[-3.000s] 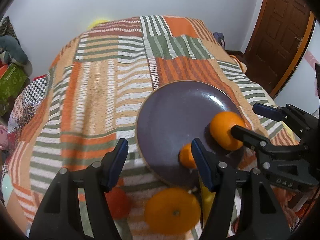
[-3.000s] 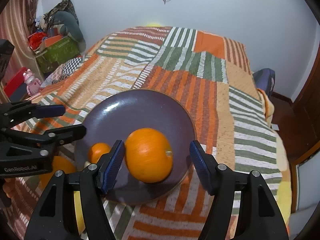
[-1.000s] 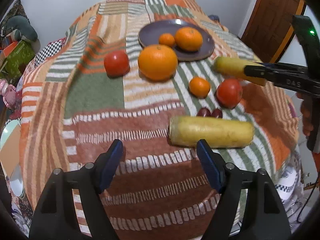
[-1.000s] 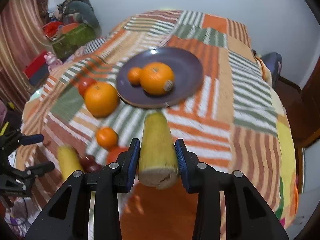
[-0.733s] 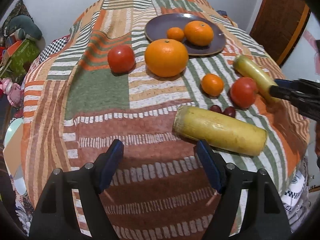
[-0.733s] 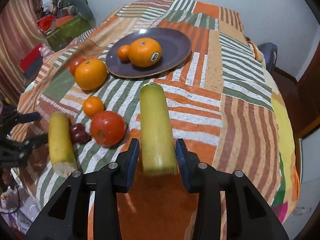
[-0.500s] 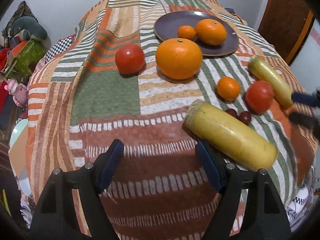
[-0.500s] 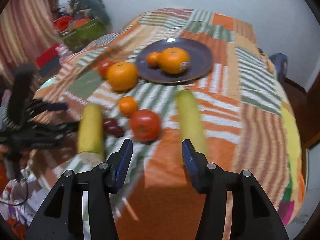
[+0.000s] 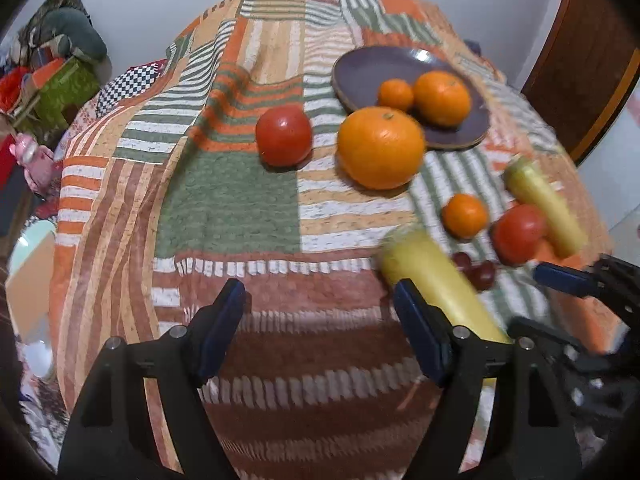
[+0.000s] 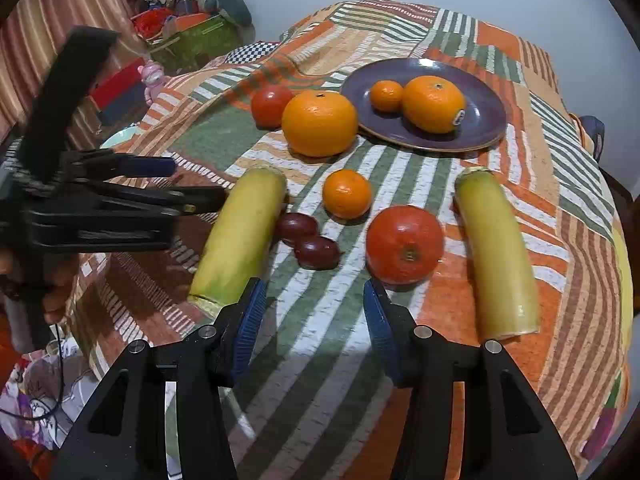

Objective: Organize fruits
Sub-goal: 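Grasp the yellow corn cob with the left tool while the right tool lifts the gourd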

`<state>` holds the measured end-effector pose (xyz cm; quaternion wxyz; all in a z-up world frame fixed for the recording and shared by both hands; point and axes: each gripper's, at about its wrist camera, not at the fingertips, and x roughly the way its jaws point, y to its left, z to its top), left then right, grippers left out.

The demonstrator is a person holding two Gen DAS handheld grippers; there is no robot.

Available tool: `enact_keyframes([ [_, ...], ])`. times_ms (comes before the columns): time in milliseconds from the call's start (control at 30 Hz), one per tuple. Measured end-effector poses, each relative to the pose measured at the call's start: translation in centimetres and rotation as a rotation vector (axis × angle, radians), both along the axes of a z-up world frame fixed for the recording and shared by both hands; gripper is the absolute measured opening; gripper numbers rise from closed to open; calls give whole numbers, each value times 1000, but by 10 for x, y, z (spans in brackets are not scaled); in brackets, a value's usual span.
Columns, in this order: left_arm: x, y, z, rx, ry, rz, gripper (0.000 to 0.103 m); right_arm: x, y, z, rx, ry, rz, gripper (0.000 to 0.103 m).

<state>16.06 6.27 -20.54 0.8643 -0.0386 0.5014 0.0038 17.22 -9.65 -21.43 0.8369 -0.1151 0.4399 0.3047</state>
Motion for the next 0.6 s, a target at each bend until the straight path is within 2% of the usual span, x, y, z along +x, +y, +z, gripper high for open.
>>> enact_keyframes([
  [200, -9, -39, 8, -64, 3, -92, 80, 8, -34, 17, 14, -48, -84, 48],
  [400, -4, -79, -18, -29, 71, -135, 82, 20, -67, 20, -7, -65, -166, 49],
  [533, -10, -82, -22, 23, 17, -116, 81, 26, -75, 13, -25, -54, -197, 50],
  [567, -12, -79, -21, 14, 10, -118, 80, 27, -77, 12, -34, -56, -204, 50],
  [600, -13, -77, -19, -1, 4, -120, 75, 29, -77, 11, -37, -55, -208, 50],
])
